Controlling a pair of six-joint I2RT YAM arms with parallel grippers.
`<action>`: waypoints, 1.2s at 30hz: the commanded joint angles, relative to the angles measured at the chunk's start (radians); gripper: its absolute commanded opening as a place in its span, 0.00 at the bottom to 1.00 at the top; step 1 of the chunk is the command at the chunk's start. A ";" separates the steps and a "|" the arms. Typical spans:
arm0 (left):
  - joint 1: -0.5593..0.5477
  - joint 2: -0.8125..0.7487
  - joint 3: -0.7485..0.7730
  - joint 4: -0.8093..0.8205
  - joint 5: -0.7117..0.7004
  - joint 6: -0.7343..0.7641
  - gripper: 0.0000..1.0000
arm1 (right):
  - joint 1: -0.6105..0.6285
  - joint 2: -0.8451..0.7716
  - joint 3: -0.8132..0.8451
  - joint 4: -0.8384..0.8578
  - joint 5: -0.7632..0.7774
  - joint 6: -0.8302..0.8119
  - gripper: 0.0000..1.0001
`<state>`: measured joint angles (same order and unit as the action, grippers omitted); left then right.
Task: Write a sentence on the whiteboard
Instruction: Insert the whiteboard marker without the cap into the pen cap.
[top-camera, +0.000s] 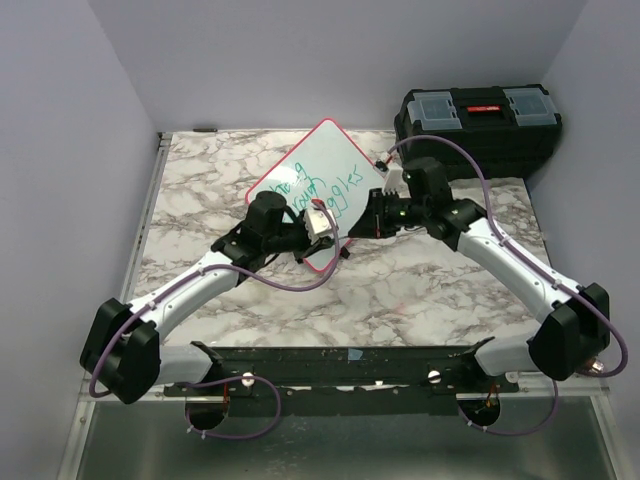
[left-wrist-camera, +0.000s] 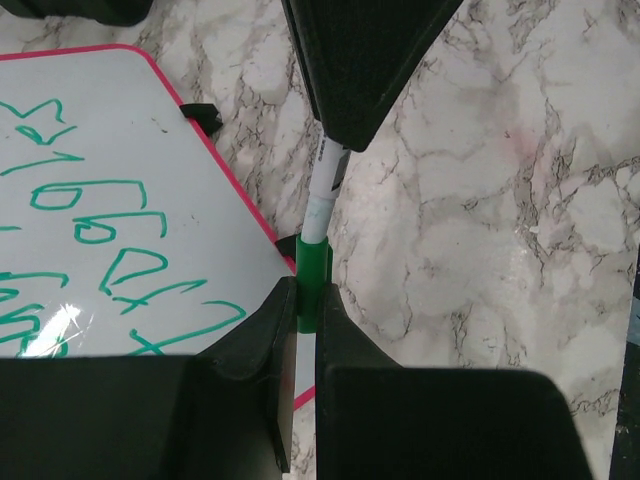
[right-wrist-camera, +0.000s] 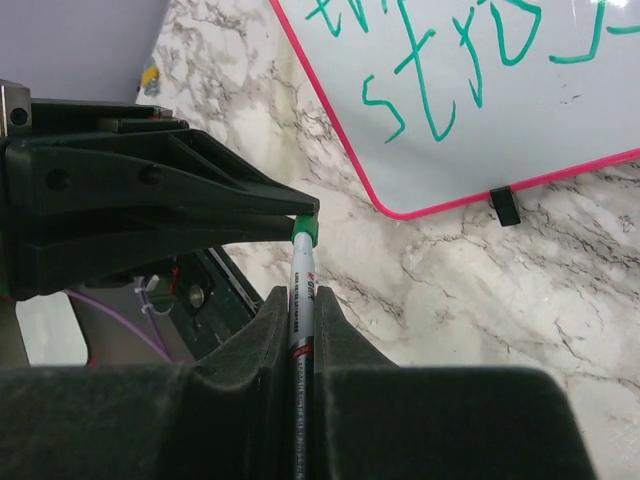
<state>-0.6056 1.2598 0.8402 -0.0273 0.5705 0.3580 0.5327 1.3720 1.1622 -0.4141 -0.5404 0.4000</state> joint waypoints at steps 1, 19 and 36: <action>-0.035 0.021 0.048 -0.017 0.025 0.025 0.00 | 0.029 0.042 0.053 -0.050 0.031 -0.047 0.01; -0.066 0.044 0.097 -0.090 0.131 0.044 0.00 | 0.123 0.122 0.078 -0.059 0.034 -0.099 0.01; -0.088 0.066 0.187 -0.193 0.382 0.075 0.00 | 0.199 0.142 0.001 0.018 -0.063 -0.203 0.01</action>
<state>-0.6437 1.3449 0.9379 -0.3634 0.6632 0.4347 0.6682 1.4818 1.1893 -0.5262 -0.5209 0.2440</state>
